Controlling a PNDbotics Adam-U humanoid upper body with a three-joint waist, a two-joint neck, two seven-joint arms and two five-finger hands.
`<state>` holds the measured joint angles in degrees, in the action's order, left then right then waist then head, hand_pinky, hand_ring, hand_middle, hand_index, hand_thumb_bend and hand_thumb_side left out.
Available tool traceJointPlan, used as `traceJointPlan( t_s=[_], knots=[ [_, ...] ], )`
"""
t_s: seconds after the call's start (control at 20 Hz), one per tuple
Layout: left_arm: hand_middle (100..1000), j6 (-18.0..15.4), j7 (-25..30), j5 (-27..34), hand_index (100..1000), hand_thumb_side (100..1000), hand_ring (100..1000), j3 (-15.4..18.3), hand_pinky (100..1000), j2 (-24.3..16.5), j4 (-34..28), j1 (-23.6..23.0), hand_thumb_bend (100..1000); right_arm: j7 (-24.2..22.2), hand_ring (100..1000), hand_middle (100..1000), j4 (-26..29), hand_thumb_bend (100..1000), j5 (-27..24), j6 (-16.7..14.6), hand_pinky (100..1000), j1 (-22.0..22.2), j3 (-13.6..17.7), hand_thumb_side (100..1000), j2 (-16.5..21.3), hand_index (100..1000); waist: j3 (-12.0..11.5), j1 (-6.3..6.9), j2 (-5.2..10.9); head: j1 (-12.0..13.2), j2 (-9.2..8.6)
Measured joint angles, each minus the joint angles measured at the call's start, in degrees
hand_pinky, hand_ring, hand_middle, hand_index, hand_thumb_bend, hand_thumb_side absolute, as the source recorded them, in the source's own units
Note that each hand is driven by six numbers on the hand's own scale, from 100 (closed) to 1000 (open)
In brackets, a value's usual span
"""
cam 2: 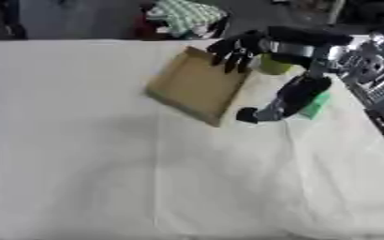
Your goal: Pick up objects on the table and place them in the box.
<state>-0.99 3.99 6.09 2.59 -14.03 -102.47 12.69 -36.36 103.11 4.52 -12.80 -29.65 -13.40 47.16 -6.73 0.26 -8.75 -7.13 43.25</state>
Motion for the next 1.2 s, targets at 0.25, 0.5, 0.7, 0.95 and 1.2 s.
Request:
traceJointPlan(
  t_s=[0.25,0.5,0.7,0.95,1.2],
  knots=[
    [792,0.0,0.0,0.0,737,610,732,0.0,594,0.0,0.0,0.0,173,1.0,795,860,-2.4,395,1.7,0.2,710,1.5,1.3,223,0.8,996,0.1,0.0,0.0,0.0,-0.01],
    [792,0.0,0.0,0.0,736,611,732,0.0,595,0.0,0.0,0.0,173,3.2,830,887,-6.1,403,4.0,0.6,751,3.4,3.8,216,1.9,1000,0.3,-0.04,-0.03,0.2,-0.01],
    [792,0.0,0.0,0.0,736,612,732,0.0,595,0.0,0.0,-0.1,173,5.0,884,920,-10.5,412,5.5,1.5,810,4.5,6.1,207,2.0,999,0.4,-0.06,-0.05,0.5,-0.01],
    [792,0.0,0.0,0.0,736,613,732,0.0,595,0.0,0.0,-0.1,172,7.3,926,936,-16.5,421,7.1,2.2,859,5.1,8.6,200,2.1,999,0.6,-0.08,-0.05,0.8,-0.02],
    [792,0.0,0.0,0.0,736,614,733,0.0,595,0.0,0.1,-0.2,172,8.7,951,943,-21.3,444,8.0,2.7,900,5.7,10.1,202,2.1,999,0.7,-0.08,-0.06,0.9,-0.02]
  ],
)
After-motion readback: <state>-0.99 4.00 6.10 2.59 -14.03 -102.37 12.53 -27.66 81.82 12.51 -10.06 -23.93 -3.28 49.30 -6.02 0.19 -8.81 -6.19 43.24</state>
